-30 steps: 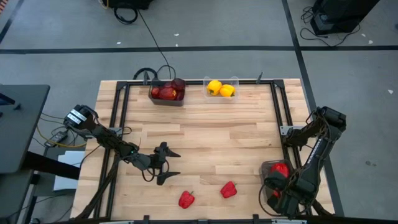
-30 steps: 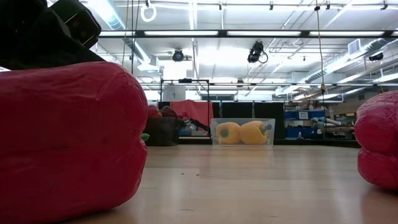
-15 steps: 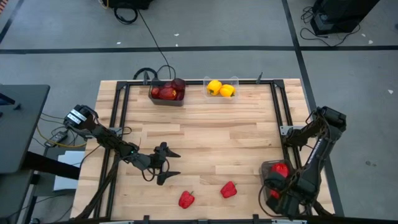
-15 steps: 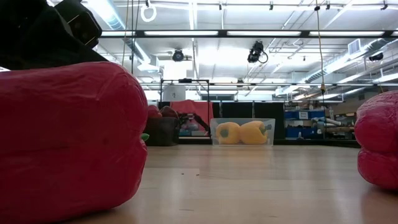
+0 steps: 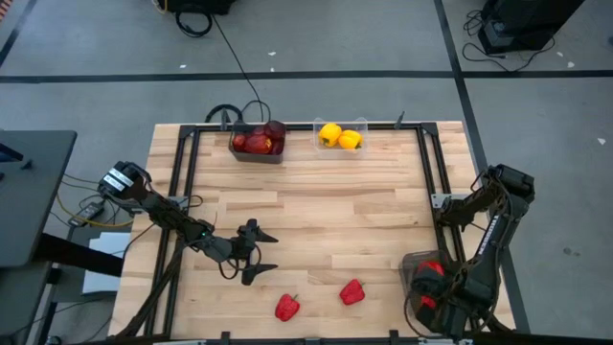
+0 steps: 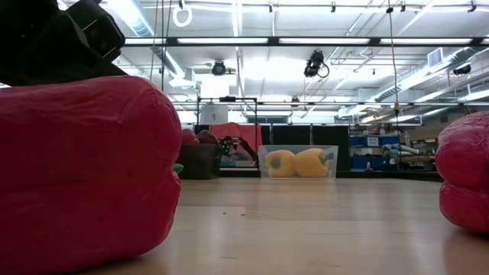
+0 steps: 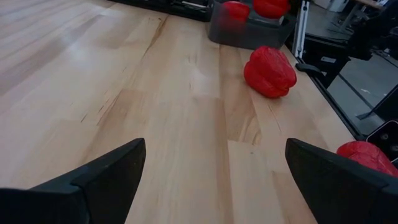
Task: Sort produce into baskets
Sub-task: Put the red bell pepper into the bottom black bin
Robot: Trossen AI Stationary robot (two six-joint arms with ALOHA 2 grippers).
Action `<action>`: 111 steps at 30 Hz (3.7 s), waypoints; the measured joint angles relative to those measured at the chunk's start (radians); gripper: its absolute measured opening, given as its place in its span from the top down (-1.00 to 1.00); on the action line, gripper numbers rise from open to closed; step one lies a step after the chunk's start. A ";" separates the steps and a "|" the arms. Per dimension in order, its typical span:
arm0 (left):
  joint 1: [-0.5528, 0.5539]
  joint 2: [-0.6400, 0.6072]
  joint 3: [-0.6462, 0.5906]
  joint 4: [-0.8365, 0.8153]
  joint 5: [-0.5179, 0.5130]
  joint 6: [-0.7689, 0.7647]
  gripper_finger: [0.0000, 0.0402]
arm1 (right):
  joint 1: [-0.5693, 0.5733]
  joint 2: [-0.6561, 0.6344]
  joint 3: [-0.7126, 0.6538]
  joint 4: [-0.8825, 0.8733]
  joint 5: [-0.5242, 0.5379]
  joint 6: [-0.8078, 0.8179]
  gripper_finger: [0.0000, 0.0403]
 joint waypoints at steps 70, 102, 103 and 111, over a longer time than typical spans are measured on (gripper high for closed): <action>0.143 0.568 1.066 -0.104 0.144 0.926 -0.65 | -0.143 -0.050 0.004 0.396 1.033 -0.435 -0.99; 0.244 0.967 1.663 -0.424 0.364 0.664 -0.68 | -0.096 -0.314 0.023 -0.070 0.802 -0.207 -0.98; 0.251 0.989 1.697 -0.429 0.374 0.648 -0.68 | -0.097 -0.310 0.023 -0.068 0.803 -0.206 -0.98; 0.282 1.151 1.948 -0.460 0.447 0.526 -0.74 | -0.096 -0.262 0.023 -0.084 0.824 -0.208 -0.98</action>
